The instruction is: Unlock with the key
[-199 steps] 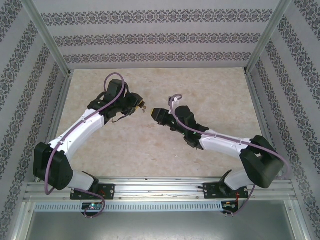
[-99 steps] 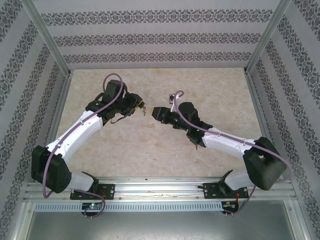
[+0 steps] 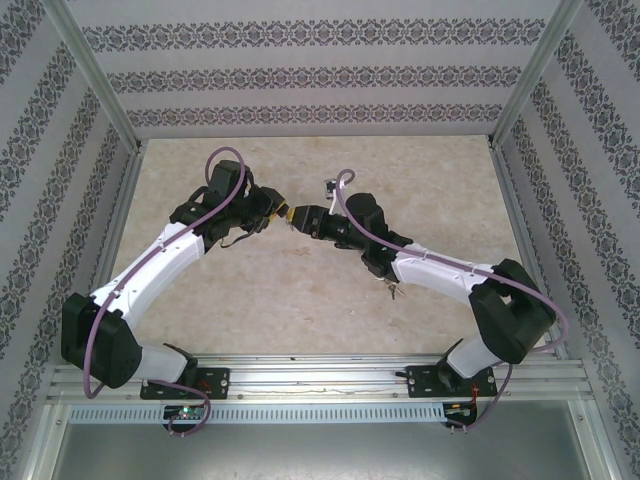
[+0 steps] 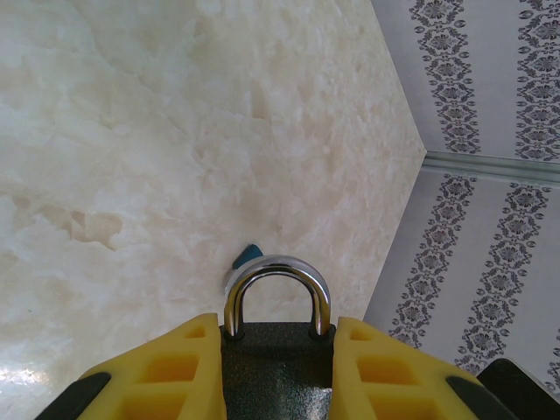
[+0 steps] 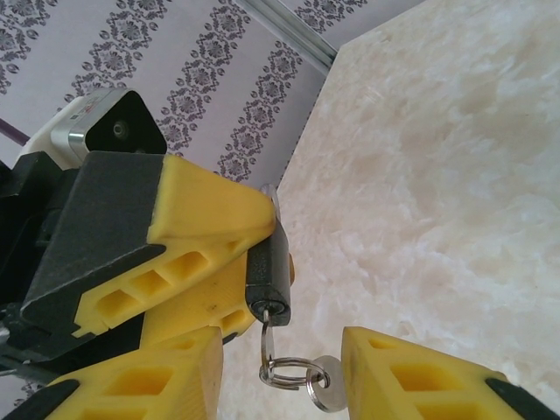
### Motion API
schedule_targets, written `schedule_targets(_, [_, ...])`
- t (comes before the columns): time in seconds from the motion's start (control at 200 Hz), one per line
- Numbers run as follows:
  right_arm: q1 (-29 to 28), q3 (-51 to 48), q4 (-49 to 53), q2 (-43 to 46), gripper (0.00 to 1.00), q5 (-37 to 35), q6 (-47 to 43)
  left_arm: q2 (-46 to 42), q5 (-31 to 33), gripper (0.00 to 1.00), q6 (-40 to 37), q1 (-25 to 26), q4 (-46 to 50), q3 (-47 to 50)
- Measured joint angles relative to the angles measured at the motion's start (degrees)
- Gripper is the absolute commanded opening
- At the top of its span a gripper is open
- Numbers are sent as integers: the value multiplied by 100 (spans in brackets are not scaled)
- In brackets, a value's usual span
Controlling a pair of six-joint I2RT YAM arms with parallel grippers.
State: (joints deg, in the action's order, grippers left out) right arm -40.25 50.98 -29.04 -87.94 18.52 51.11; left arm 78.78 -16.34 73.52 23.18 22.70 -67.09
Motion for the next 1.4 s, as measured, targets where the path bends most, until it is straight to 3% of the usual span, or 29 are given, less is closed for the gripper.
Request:
schedule_targets(0.739, [0, 94, -334, -308, 22, 240, 442, 0, 2, 25, 0, 7, 0, 0])
schedule_targets(1.049, [2, 92, -656, -413, 0, 284, 765, 0, 50, 25, 0, 7, 2, 2])
schedule_targets(1.404, [28, -55, -1497, -739, 0, 389, 1493, -11, 256, 25, 0, 4, 2, 31])
